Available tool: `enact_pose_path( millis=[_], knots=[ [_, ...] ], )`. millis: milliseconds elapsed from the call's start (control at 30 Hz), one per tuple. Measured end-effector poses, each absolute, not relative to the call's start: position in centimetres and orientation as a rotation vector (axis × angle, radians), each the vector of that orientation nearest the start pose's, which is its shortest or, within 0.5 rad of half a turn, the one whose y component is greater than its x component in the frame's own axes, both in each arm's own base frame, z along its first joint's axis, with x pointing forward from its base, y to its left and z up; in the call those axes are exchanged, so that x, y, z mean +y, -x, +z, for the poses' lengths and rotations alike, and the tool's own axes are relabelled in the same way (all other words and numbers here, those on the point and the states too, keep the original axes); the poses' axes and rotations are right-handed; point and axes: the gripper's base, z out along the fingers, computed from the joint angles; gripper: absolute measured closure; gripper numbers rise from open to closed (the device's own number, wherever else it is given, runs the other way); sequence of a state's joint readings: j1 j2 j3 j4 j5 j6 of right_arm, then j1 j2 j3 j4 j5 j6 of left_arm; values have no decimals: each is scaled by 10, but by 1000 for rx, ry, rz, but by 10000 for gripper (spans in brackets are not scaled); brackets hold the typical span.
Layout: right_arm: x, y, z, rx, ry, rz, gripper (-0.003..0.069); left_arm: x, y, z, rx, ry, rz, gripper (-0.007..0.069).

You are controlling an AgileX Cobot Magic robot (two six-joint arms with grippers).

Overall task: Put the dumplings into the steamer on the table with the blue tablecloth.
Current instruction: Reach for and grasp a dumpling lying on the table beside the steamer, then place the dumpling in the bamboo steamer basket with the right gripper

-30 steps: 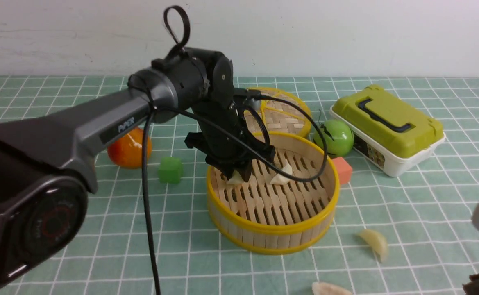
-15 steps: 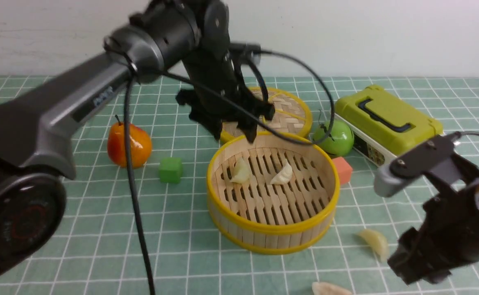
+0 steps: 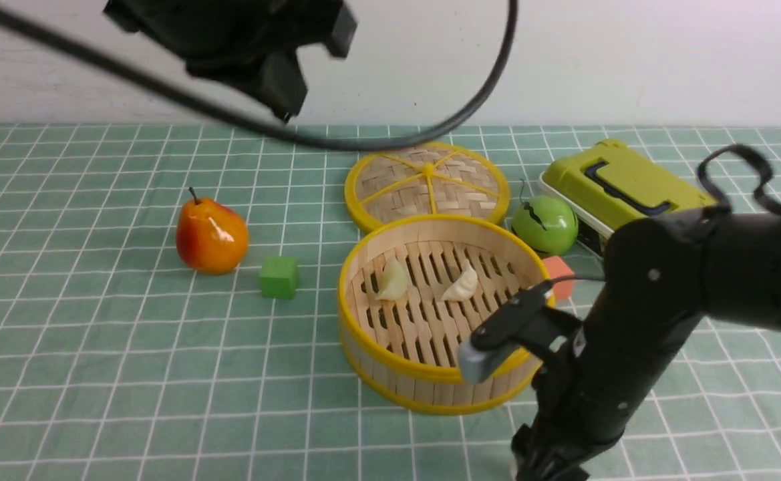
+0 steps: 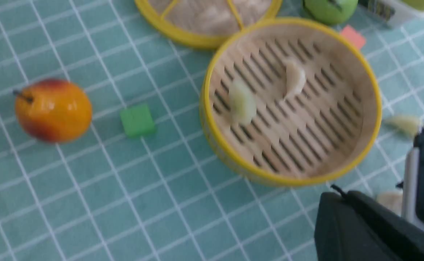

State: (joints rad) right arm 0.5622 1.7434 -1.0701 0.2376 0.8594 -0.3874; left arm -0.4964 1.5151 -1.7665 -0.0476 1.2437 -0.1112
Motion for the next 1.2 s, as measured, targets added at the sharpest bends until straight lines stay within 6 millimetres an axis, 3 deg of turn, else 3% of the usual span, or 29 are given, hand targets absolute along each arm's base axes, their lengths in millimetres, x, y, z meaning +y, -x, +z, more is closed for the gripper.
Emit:
enact_pose_path(
  millis=[67,200,300,333,433,533,567,600,667,800,867,1033,1133,1200],
  knots=[
    [192,-259,179,2770,1234,267,173,-140,-250,431,2488,-486,-310,638],
    [200,-257,165,2783,1251,149,236,-109,-192,417,2508,-489,-305,638],
    [199,-260,161,2807,1187,68,358,-86,-151,407,2477,-483,-315,638],
    [199,-260,161,2805,1187,60,363,-85,-148,404,2483,-484,-314,638],
    [196,-263,162,2813,1134,3,370,-67,-114,395,2416,-471,-334,638],
    [197,-266,180,2818,1086,-19,369,-49,-82,386,2342,-458,-356,638],
    [199,-269,195,2801,1067,-9,369,-44,-73,383,2321,-454,-362,638],
    [199,-269,195,2801,1067,-9,369,-44,-73,383,2321,-454,-362,638],
    [209,-280,240,2700,1003,66,369,-33,-51,375,2267,-446,-377,638],
    [230,-304,284,2536,920,176,369,-26,-39,366,2220,-437,-389,638],
    [241,-318,287,2495,895,206,369,-25,-37,365,2206,-434,-396,638],
    [269,-352,258,2522,796,255,369,-27,-37,365,2195,-432,-425,638],
    [283,-372,219,2601,732,240,369,-28,-36,365,2198,-433,-447,638],
    [286,-377,203,2634,727,222,361,-28,-35,364,2207,-436,-454,638]
  ],
)
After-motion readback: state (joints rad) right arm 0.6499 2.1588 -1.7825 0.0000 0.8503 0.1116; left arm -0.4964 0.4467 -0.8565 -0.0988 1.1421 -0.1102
